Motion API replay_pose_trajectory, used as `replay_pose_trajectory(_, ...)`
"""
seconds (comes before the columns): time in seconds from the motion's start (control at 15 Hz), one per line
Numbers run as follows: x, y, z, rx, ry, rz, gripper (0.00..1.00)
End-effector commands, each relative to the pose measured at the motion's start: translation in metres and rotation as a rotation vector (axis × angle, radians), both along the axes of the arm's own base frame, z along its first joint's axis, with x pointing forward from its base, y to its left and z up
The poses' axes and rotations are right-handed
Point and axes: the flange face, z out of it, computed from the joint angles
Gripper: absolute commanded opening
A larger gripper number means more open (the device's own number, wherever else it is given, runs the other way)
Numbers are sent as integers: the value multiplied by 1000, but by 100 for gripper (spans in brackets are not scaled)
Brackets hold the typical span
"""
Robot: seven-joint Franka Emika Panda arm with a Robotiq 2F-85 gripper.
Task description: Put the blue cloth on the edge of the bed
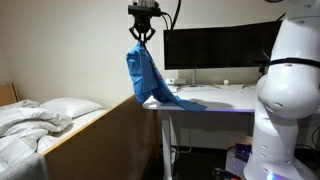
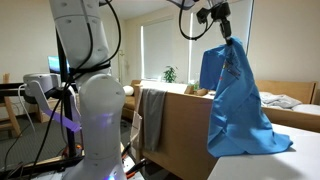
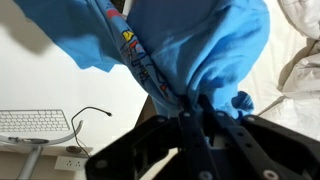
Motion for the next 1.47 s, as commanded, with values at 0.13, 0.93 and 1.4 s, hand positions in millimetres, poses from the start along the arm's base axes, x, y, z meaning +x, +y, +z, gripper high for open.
replay_pose_trajectory(0.13,-34,22,76,-56,-42,20,8)
replay_pose_trajectory(0.93,-2,119,88,-91,-105,152,7)
replay_pose_trajectory(1.4,50,143,55,-57,-49,216,7)
